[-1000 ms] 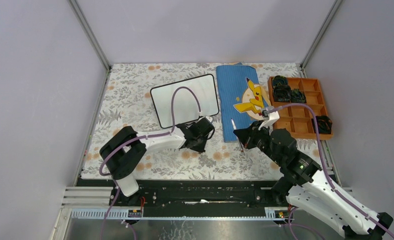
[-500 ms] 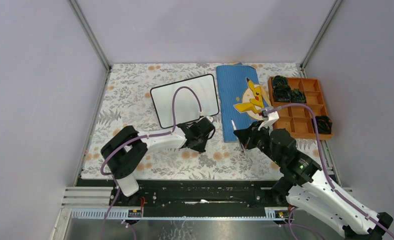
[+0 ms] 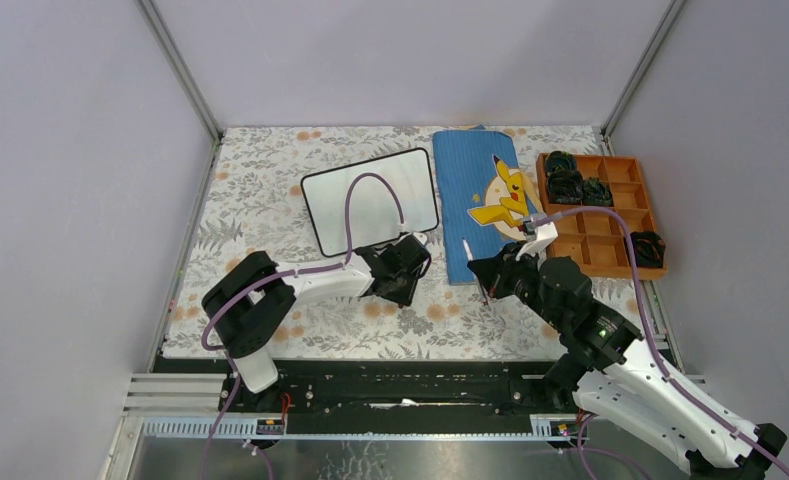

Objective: Write a sentence on the whiteboard
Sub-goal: Place the pen cap at the center of the board.

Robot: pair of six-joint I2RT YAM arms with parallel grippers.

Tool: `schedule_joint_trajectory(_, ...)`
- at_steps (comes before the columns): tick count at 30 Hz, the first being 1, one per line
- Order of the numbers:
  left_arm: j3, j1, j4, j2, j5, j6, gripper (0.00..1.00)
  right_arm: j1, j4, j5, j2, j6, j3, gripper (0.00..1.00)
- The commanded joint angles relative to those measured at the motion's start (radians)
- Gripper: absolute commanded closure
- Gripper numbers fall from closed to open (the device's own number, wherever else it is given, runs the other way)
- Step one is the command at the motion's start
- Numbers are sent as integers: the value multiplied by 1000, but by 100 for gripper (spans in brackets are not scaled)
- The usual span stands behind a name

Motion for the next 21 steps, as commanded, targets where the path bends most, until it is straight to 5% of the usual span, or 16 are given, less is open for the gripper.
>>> schedule_joint_trajectory(1, 21, -6, 8, -14, -10, -2, 59, 0, 26, 14, -6, -16, 27, 100)
schedule_joint_trajectory(11, 88, -6, -33, -187, -44, -35, 33, 0, 11, 19, -16, -26, 52, 100)
schedule_joint_trajectory(16, 86, -7, -47, -348, -138, -77, 28, 0, 8, 1, -24, -42, 82, 100)
schedule_joint_trajectory(21, -80, -5, 173, -663, -211, -98, 23, 0, 64, -89, -24, -70, 100, 100)
